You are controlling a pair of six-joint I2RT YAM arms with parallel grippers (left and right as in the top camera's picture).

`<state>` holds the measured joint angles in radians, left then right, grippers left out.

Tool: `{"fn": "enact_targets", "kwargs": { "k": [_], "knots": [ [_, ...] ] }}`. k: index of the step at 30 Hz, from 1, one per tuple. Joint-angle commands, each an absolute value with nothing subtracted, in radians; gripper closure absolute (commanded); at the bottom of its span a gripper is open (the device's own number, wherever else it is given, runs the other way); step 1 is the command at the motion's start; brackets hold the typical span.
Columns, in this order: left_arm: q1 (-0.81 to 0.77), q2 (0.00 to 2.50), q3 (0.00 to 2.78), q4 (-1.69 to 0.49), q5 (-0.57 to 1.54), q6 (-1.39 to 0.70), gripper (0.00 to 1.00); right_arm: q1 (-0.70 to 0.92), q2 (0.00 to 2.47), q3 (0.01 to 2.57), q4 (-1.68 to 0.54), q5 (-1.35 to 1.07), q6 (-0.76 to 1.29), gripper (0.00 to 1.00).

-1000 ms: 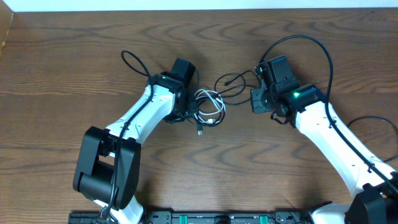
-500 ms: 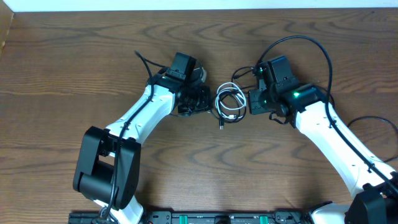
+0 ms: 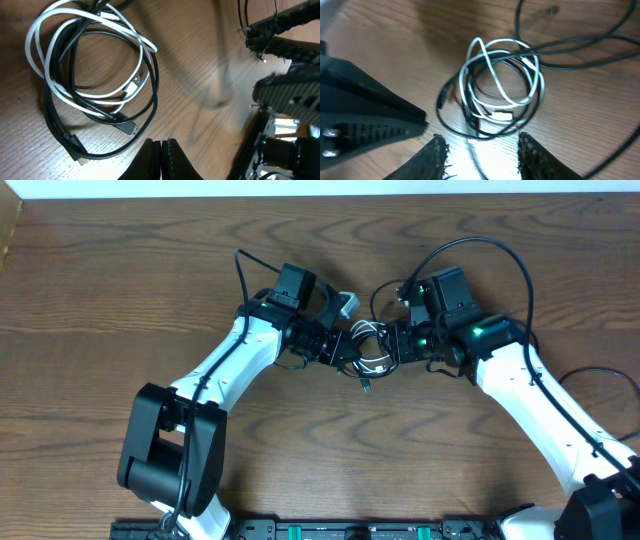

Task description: Untangle cables

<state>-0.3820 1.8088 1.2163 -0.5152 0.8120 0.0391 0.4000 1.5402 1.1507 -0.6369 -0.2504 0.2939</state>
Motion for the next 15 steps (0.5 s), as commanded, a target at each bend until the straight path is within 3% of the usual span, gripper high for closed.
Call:
{"fn": "enact_targets", "kwargs": {
  "k": [1,6,8,10,15],
  "knots": [
    [-0.383,1.819,1.206,-0.514,0.738,0.063,0.92,0.394,1.562,1.157,-0.617,-0.344,0.345,0.63],
    [-0.383,1.819,1.206,-0.516,0.487,-0.131,0.83,0.395,1.623,1.156,-0.574,-0.359,0.411,0.64],
    [-0.383,1.820,1.206,-0.519,0.459,-0.197,0.66,0.397,1.669,1.156,-0.554,-0.360,0.414,0.64],
    [-0.383,1.824,1.206,-0.527,0.459,-0.252,0.62,0.397,1.697,1.156,-0.550,-0.371,0.413,0.63],
    [-0.383,1.840,1.189,-0.545,0.438,-0.393,0.59,0.397,1.733,1.156,-0.534,-0.373,0.384,0.63]
  ]
}}
